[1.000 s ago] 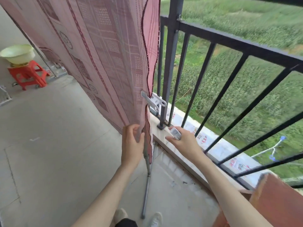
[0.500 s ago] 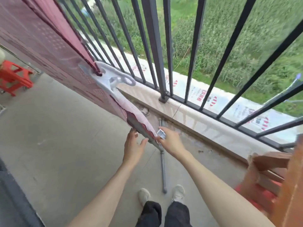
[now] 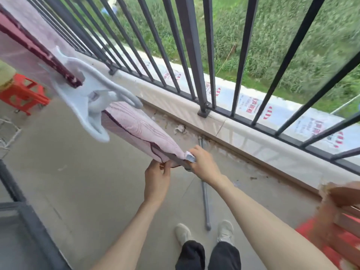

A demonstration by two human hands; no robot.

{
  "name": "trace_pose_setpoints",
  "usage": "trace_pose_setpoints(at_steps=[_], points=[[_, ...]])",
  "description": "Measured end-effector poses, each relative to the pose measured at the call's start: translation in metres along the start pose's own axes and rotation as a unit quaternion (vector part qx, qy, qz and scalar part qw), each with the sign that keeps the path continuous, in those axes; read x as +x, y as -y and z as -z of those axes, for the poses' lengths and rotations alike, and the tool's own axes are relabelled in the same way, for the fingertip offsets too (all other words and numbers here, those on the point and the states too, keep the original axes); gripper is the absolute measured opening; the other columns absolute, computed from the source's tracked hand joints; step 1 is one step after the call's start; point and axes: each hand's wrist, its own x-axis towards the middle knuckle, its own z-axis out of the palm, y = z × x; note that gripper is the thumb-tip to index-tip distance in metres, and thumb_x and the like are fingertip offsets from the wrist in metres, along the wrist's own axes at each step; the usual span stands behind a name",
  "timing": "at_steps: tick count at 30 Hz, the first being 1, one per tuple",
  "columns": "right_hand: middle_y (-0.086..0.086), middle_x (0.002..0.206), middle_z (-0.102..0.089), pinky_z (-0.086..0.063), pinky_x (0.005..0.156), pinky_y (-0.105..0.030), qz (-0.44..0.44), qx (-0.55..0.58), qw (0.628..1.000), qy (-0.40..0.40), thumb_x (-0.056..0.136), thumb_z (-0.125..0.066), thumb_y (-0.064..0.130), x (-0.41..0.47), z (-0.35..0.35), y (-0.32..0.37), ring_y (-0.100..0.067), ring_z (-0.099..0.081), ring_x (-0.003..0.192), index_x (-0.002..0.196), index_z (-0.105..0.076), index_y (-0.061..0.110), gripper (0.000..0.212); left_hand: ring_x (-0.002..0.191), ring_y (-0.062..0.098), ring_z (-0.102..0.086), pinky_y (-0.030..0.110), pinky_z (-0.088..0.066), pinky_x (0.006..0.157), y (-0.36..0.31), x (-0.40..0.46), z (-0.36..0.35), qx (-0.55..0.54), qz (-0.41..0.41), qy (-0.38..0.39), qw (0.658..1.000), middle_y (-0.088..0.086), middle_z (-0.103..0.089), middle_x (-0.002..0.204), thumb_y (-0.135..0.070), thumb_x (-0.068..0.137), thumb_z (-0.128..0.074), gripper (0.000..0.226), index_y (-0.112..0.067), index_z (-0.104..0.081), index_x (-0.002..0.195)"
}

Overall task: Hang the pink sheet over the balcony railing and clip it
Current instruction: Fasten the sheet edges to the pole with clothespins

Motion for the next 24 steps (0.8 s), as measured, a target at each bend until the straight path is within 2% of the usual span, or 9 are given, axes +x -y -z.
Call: trace_pose_setpoints(at_steps=[2,5,7,9,13,15,17,20,24], points=[[-0.012,0.090,-0.055,-0.037,0.066,-0.037,-0.012,-0.005,1.000,-0.011,0.080,-0.062,0.015,0.000,0.002,-0.004,-0.036,-0.056,0.085,0.079,-0.054,0.013,0.008,0.074,0.027,-0.056,0.017,-0.029,0.061,0.003,-0.007,-0.006,-0.034,0.035,-0.032,0.998,0.022,-0.064,0.086,-0.001,0.086,-0.056,0.004,0.002,-0.056,0.085],[-0.018,0.086,-0.061,-0.038,0.061,-0.037,-0.067,0.054,0.996,-0.036,0.084,-0.049,0.009,-0.001,0.012,-0.011,-0.036,-0.057,0.079,0.081,-0.047,0.014,0.007,0.073,0.030,-0.056,0.018,-0.032,0.061,0.018,-0.011,-0.008,-0.089,0.106,-0.120,0.983,0.023,-0.058,0.085,0.007,0.082,-0.051,0.014,-0.006,-0.047,0.085],[-0.020,0.085,-0.061,-0.036,0.059,-0.035,-0.097,0.102,0.988,-0.057,0.088,-0.046,0.009,-0.003,0.016,-0.016,-0.034,-0.055,0.077,0.085,-0.045,0.015,0.007,0.072,0.030,-0.050,0.024,-0.031,0.063,0.031,-0.009,-0.005,-0.080,0.148,-0.184,0.968,0.022,-0.052,0.079,0.009,0.080,-0.049,0.017,-0.007,-0.043,0.082],[-0.018,0.084,-0.058,-0.030,0.057,-0.032,-0.096,0.110,0.987,-0.062,0.090,-0.048,0.011,-0.002,0.017,-0.019,-0.032,-0.049,0.076,0.089,-0.048,0.013,0.002,0.073,0.030,-0.048,0.032,-0.032,0.065,0.037,-0.006,-0.006,-0.071,0.180,-0.204,0.960,0.017,-0.047,0.074,0.011,0.079,-0.048,0.018,-0.006,-0.043,0.080],[-0.010,0.074,-0.052,-0.024,0.051,-0.032,-0.087,0.110,0.989,-0.055,0.089,-0.049,0.010,-0.003,0.008,-0.021,-0.026,-0.043,0.069,0.080,-0.045,0.012,0.010,0.086,0.041,-0.055,0.031,-0.030,0.068,0.036,-0.007,-0.020,-0.067,0.222,-0.144,0.962,0.030,-0.055,0.087,0.007,0.082,-0.048,0.005,0.004,-0.051,0.085],[-0.008,0.072,-0.051,-0.025,0.048,-0.027,-0.090,0.103,0.989,-0.051,0.089,-0.048,0.008,-0.004,0.003,-0.022,-0.025,-0.042,0.068,0.077,-0.045,0.012,0.012,0.091,0.042,-0.056,0.030,-0.029,0.069,0.036,-0.008,-0.028,-0.065,0.244,-0.120,0.960,0.032,-0.058,0.094,0.003,0.085,-0.049,0.006,0.008,-0.053,0.087],[-0.009,0.072,-0.052,-0.022,0.051,-0.032,-0.098,0.107,0.988,-0.057,0.088,-0.047,0.008,-0.001,-0.004,-0.025,-0.025,-0.041,0.068,0.077,-0.048,0.008,0.011,0.095,0.041,-0.056,0.032,-0.033,0.072,0.039,-0.009,-0.035,-0.062,0.259,-0.103,0.958,0.030,-0.061,0.098,-0.001,0.085,-0.051,0.010,0.008,-0.054,0.088],[-0.012,0.073,-0.055,-0.021,0.054,-0.033,-0.098,0.097,0.989,-0.052,0.087,-0.050,0.008,0.007,-0.013,-0.027,-0.027,-0.044,0.068,0.077,-0.052,0.005,0.011,0.093,0.040,-0.057,0.032,-0.033,0.071,0.046,-0.010,-0.043,-0.051,0.252,-0.077,0.963,0.027,-0.063,0.094,-0.004,0.085,-0.052,0.007,0.002,-0.054,0.082],[-0.018,0.077,-0.060,-0.019,0.055,-0.033,-0.072,0.075,0.994,-0.034,0.086,-0.055,0.012,0.006,-0.021,-0.036,-0.029,-0.044,0.068,0.069,-0.047,0.015,0.019,0.085,0.037,-0.057,0.028,-0.024,0.063,0.040,-0.013,-0.053,-0.037,0.207,-0.037,0.977,0.024,-0.066,0.085,-0.009,0.086,-0.054,0.013,-0.001,-0.058,0.076]])
